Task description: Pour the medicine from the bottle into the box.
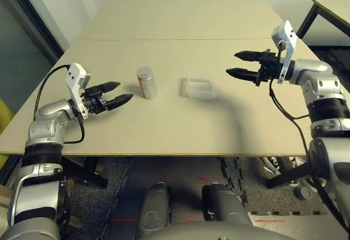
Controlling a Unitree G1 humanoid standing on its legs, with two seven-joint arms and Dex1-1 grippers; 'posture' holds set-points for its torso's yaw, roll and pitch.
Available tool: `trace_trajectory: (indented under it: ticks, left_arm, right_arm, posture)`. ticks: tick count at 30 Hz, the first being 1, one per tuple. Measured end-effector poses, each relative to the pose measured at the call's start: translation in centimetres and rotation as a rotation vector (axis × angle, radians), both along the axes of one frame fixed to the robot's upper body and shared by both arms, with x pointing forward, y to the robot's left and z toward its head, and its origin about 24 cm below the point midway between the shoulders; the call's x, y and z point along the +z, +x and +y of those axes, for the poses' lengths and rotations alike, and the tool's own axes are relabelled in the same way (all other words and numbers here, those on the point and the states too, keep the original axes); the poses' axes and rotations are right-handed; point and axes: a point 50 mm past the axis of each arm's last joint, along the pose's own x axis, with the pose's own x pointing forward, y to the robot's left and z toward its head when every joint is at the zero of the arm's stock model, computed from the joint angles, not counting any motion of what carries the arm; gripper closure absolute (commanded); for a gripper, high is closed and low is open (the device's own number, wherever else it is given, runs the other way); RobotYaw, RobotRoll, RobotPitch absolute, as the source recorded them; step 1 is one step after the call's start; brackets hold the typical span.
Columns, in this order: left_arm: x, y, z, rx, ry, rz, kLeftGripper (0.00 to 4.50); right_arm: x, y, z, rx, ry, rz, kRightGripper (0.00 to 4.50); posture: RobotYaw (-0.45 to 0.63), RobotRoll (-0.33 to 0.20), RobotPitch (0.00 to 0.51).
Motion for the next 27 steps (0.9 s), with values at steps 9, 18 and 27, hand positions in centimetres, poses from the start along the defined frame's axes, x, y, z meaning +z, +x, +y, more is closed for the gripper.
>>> trace_trajectory:
  ticks: [9,18,27]
  left_arm:
    - [-1.5,1.6,-1.7,0.015,-0.022,-0.047,0.05]
    - [-1.8,2.9,-2.5,0.066,-0.004,-0.093,0.05]
    - [-2.6,3.9,-4.0,0.083,-0.002,-0.086,0.05]
  right_arm:
    - [0.3,-0.6,-1.0,-0.036,-0.022,0.010,0.00]
    - [0.5,-1.2,-1.1,-0.033,-0.017,0.029,0.00]
    - [0.7,-1.7,-0.7,-0.029,-0.006,0.033,0.00]
  posture:
    - [-0.13,0.000,0.096]
    - [-0.16,0.000,0.101]
    - [-0.20,0.000,0.105]
